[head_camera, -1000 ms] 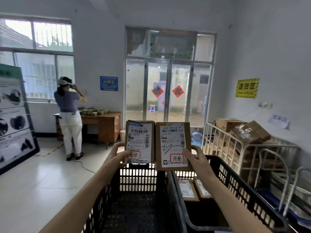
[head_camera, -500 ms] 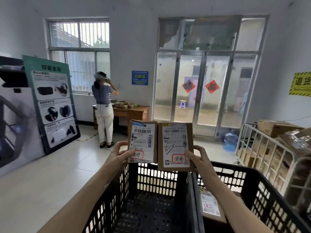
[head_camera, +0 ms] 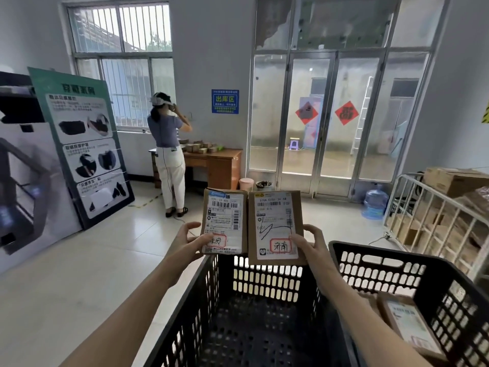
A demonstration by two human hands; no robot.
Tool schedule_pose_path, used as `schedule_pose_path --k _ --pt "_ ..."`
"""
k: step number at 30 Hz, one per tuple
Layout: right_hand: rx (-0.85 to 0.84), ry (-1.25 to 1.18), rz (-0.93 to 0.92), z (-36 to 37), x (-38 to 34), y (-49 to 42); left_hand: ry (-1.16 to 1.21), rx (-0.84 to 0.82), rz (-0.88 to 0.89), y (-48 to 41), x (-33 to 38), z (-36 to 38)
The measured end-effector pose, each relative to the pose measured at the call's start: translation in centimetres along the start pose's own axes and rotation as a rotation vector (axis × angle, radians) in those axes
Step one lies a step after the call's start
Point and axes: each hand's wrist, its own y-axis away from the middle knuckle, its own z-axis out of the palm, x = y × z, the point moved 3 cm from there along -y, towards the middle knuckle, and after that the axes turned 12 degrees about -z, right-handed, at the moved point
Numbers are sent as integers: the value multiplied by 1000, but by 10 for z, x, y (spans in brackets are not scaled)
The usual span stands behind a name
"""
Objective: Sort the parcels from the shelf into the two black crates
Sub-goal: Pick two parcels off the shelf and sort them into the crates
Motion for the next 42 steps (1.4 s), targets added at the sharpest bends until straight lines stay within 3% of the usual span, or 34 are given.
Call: schedule_pose_path --k 29,42 --pt "97 37 581 83 269 5 -53 23 -16 -96 -50 -34" --pt "15 39 683 96 297 9 -41 40 -28 -103 -59 -26"
